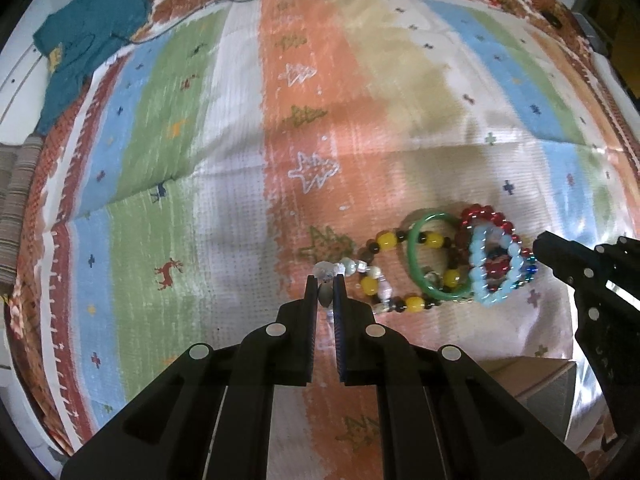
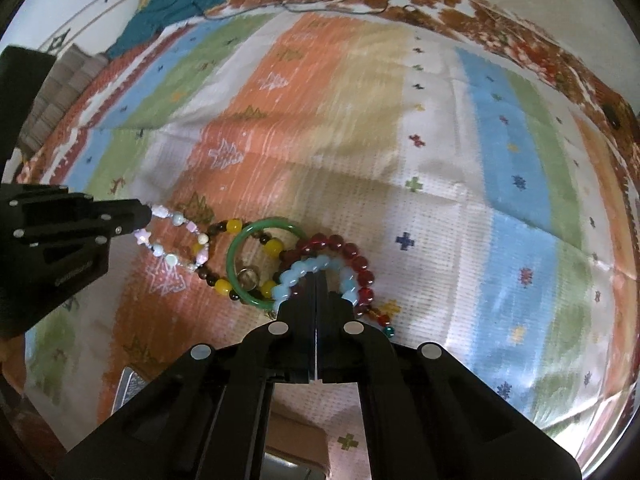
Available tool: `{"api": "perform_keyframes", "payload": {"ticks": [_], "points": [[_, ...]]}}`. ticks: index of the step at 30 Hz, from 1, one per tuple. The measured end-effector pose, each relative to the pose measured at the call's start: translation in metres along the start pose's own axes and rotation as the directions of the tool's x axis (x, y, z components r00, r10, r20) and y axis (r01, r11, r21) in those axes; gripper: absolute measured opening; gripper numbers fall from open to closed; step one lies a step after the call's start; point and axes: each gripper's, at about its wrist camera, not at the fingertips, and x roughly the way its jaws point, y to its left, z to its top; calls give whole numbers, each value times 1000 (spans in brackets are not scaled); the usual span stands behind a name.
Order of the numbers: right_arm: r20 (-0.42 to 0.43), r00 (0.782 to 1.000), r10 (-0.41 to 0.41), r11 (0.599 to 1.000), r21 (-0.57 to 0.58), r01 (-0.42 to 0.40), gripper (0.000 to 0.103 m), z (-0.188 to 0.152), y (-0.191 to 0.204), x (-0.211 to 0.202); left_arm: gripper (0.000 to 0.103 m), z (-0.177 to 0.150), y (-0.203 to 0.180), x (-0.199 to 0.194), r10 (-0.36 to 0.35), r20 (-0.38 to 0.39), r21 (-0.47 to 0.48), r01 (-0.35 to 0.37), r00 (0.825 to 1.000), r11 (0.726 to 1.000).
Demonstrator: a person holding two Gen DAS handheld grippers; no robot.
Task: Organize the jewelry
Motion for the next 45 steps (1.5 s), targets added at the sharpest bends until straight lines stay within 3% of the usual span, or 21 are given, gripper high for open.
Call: {"api": "perform_keyframes", "payload": {"ticks": [6,15,17,18,32,41,45], "points": [[-16,1000,-2,1000,0,2,1,-2,1,4,7,-5,-4,-6,-10,7,3,10,1000,1000],[-58,998,-15,999,-32,14,3,-5,8,16,7,-5,0,7,1,-44,-1,-2,999,1000],[-57,998,-14,1000,-27,13,47,-5,7,16,8,-5,2,11,7,-57,0,-7,998,1000],[-47,999,-5,1000,-24,4,59,-6,7,15,8,-6,3,12,10,-60,0,-10,998,1000],[-86,996,13,999,-41,-16,59,3,22,35,8,-2,7,22,5,-82,-12,-6,997,1000],[-132,991,-5,999,-47,-1,44,6,24,54,18,1,13,43,-11,-130,-17,9,991,1000],[-151,988,-16,999,-53,8,32,7,23,61,19,2,12,56,1,-153,-1,-1,988,1000]]}}
